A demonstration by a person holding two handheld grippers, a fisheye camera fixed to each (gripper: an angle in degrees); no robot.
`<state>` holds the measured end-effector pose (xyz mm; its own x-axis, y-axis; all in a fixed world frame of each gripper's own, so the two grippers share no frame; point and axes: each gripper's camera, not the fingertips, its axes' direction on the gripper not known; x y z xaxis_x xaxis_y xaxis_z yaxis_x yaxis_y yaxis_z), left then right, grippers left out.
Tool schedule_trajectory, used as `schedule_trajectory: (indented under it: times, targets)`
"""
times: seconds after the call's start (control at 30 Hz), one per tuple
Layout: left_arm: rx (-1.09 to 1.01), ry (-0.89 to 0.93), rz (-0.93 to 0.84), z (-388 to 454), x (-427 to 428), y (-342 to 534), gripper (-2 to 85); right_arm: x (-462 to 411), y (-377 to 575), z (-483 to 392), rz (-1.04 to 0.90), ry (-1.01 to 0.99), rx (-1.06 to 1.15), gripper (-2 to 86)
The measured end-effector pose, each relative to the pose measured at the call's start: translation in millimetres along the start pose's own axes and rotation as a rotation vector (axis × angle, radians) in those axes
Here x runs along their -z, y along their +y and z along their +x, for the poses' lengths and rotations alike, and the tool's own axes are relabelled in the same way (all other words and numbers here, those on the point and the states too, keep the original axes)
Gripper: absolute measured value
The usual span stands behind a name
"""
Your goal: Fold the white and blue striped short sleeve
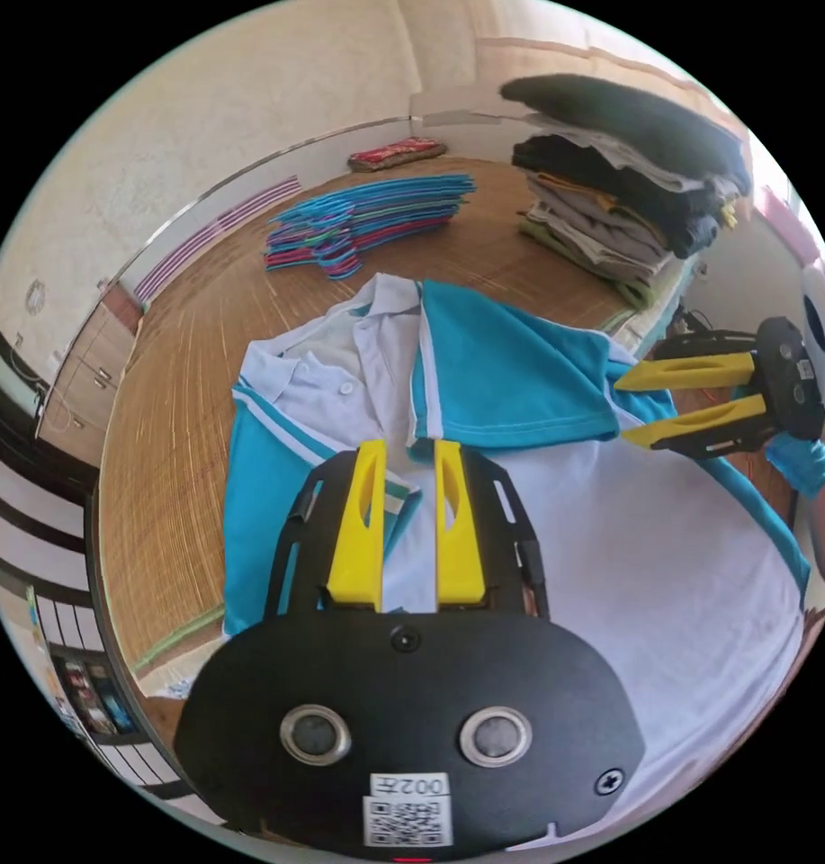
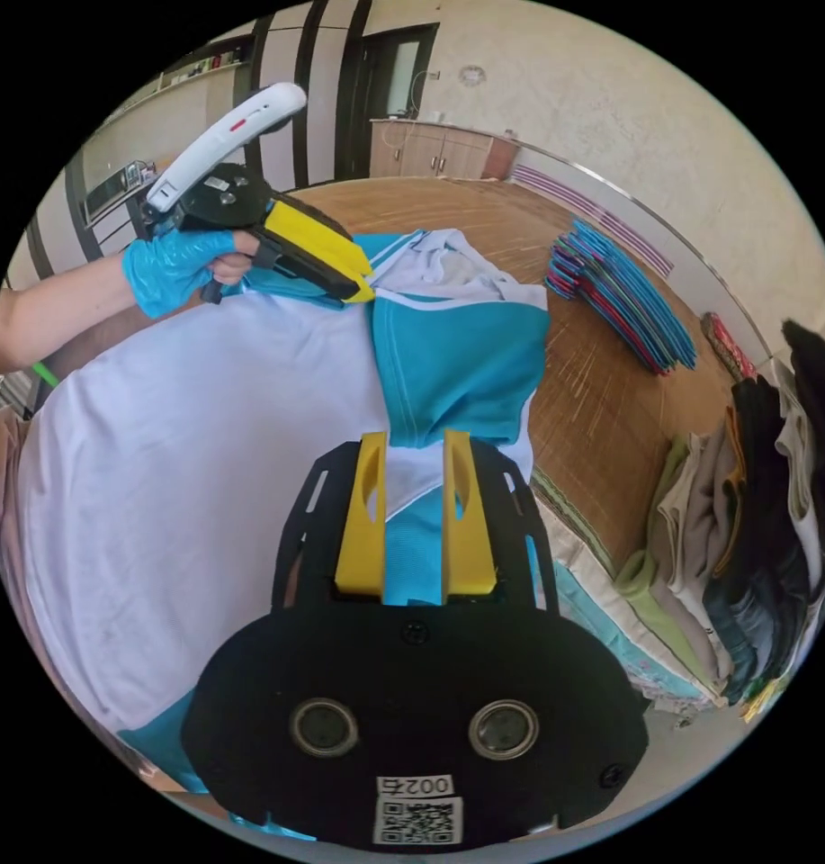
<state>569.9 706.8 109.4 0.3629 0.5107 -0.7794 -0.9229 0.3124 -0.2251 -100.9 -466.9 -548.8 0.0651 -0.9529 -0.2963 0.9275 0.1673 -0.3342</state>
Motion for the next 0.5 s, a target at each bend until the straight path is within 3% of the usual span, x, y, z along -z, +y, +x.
schedule_trajectory:
  times: [0.27,0.5]
  targets:
    - [-0.001,-0.022,0.083,-12.1,-0.8,4.4,-0.6,-7.5,-7.5,-8.5,0.006,-0.004,0.003,5.7]
    - [0.156,0.027,-0.033,-45.7,-16.1,11.4,-1.0,-11.1,-1.4,1.1,-0.026,-0.086,0.065,6.9]
